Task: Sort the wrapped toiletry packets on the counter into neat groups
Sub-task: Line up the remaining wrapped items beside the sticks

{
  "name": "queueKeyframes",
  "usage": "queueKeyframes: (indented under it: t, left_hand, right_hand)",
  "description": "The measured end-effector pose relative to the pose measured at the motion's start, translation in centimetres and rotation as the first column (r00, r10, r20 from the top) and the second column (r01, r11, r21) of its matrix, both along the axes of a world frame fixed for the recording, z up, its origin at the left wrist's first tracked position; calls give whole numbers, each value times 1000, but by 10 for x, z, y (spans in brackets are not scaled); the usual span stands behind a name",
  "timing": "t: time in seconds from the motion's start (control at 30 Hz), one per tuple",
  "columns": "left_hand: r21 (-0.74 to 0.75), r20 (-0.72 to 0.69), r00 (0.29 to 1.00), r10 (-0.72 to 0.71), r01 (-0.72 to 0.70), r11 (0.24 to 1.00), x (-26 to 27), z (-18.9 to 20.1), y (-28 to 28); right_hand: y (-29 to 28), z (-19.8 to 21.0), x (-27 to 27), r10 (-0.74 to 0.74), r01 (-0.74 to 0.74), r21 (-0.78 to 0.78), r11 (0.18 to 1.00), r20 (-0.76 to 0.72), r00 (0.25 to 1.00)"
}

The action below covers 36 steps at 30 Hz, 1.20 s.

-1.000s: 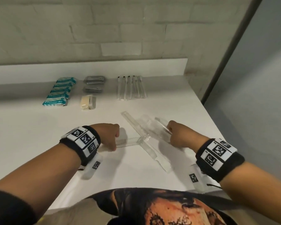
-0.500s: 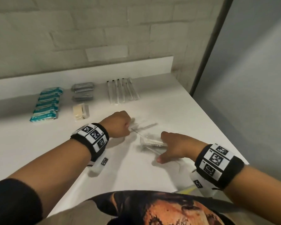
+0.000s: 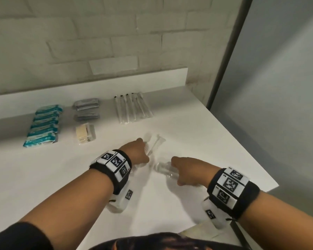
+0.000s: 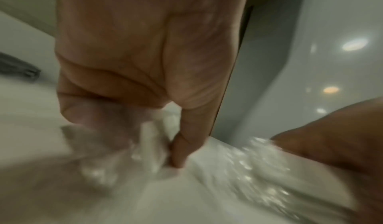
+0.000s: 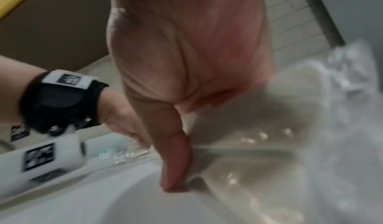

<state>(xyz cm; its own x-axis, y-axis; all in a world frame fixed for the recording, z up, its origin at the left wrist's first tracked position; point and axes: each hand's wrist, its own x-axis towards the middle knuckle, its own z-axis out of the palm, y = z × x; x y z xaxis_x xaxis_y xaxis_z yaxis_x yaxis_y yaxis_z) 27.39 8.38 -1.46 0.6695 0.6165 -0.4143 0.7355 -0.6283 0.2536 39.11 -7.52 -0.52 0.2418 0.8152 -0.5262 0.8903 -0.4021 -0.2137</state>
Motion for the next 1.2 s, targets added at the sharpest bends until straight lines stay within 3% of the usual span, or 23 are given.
queueKeyframes:
  t: [0.23,0.4,0.53,0.6,0.67,0.73,0.8,0.9,1.07,1.2]
  left_hand:
    - [112,-41,989,140,-134,985,6,-4,-9]
    - [284,-45,984,175,-156,946,36,-8,-21]
    - [351,-74,970,233,-193,916,72,-4,-17]
    - [241,20,954,300,-295,924,83,2,-13]
    - [10,217,900,379,-390,921,90,10,-9]
    - [-232,431,777,459,-396,888,99,16,-13]
    - [-412,554,639,534,-346,843,109,21,-21]
    - [-505,595,559,578,-300,810,123,26,-31]
    - [-631,578,488,654,-241,737,124,29,-20]
    - [-585,558,536,634,-288,758,119,35,5]
  right_hand:
    - [40,20,78,-233,234,144,962,-26,972]
    - [58,3,126,-256,258,151,954,-30,966]
    - [66,-2,158,-251,319,371,872,-221,942]
    - [68,1,168,-196,359,400,843,-393,899]
    - [69,9,173,-138,379,405,832,-511,849]
    - [71,18,180,-85,406,398,823,-620,780]
    - [74,27,185,-52,462,366,808,-737,674]
    - [81,30,187,-11,524,336,783,-834,551]
    - [96,30,198,-28,573,336,748,-846,533]
    - [106,38,213,-83,644,311,699,-859,505]
